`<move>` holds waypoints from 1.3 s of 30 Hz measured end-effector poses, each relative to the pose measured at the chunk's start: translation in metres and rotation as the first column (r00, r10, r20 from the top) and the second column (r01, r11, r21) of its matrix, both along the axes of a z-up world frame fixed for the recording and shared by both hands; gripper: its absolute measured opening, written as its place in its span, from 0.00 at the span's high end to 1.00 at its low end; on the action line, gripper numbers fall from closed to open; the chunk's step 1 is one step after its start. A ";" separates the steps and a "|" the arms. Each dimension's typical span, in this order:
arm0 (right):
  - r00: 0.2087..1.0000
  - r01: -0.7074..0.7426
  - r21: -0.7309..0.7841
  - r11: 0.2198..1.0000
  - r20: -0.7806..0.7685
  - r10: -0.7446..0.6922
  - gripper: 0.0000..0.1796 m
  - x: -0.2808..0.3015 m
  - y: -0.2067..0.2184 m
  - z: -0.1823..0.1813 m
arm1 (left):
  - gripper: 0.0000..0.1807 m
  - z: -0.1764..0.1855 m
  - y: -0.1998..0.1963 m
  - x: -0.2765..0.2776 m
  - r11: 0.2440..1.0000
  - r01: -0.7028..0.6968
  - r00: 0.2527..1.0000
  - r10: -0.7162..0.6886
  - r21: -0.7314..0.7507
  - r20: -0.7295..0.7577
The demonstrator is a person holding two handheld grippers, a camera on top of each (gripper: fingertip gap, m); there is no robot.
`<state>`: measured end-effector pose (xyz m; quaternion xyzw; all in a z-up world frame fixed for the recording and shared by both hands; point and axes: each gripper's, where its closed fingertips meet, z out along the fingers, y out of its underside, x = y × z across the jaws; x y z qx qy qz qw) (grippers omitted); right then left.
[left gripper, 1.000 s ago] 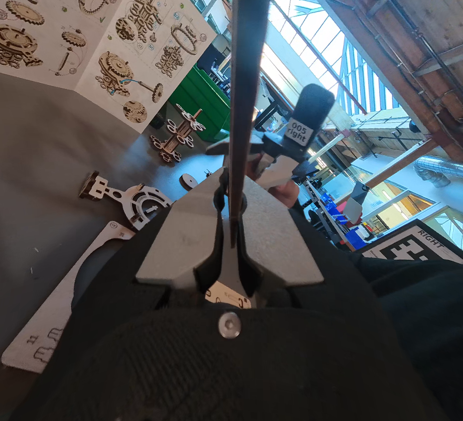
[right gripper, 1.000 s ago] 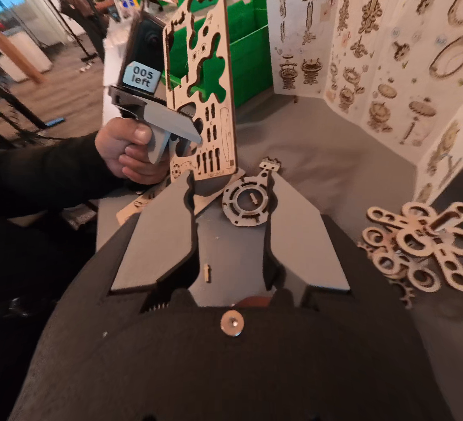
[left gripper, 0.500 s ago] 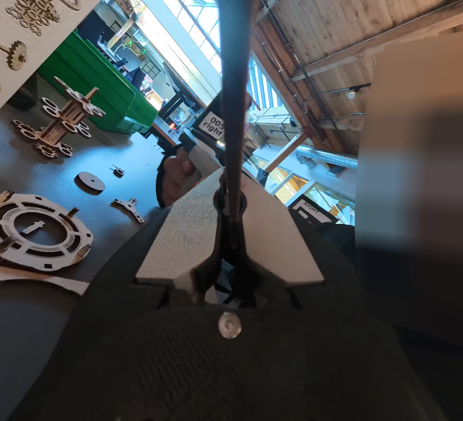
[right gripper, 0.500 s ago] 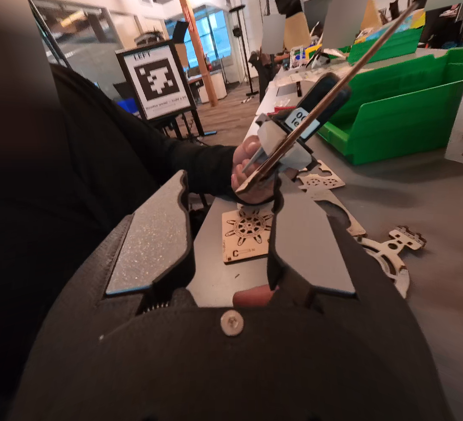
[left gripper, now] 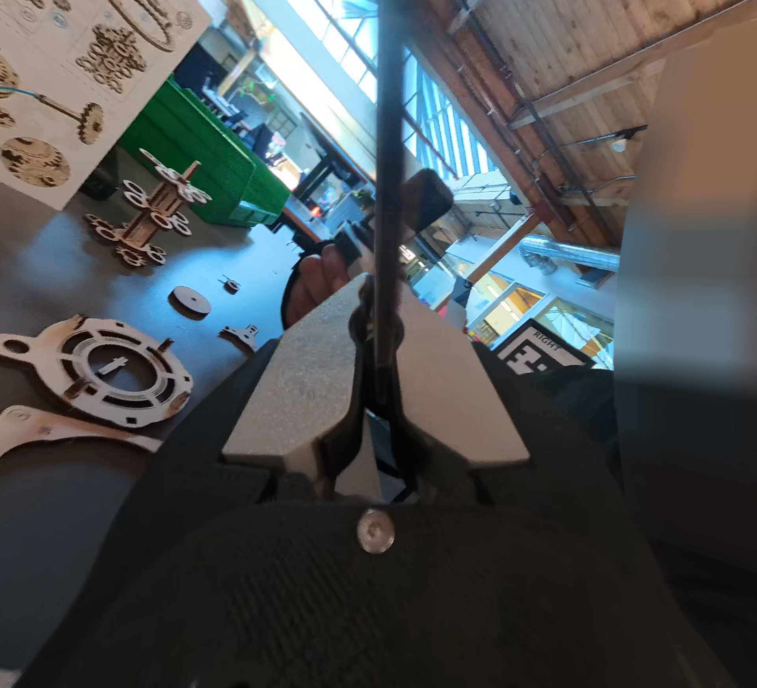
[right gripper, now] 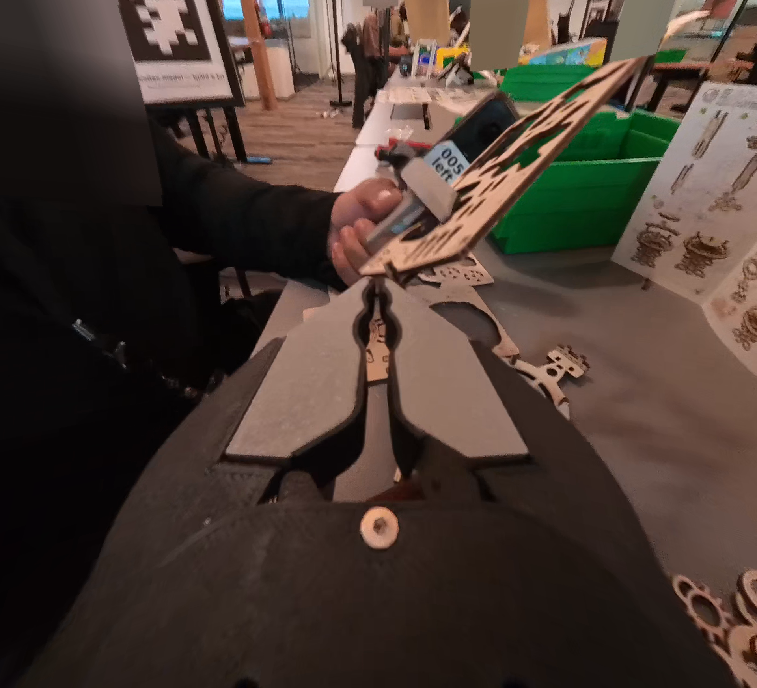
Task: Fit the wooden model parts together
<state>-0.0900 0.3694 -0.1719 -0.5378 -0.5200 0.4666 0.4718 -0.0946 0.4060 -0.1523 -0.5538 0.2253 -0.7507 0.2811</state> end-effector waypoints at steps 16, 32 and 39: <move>0.902 0.402 -0.062 0.913 0.195 -0.384 0.92 0.042 0.068 -0.035 | 1.00 0.011 0.027 -0.024 0.987 -0.161 0.987 0.161 0.001 -0.017; 0.904 0.366 0.029 0.930 0.224 -0.363 0.64 0.050 0.039 -0.040 | 0.97 -0.036 0.003 -0.220 0.918 -0.388 0.763 0.368 0.079 -0.532; 0.880 0.427 0.024 0.904 0.218 -0.421 0.64 0.048 0.051 -0.036 | 0.88 -0.103 0.005 -0.265 0.907 -0.415 0.569 0.316 0.066 -0.759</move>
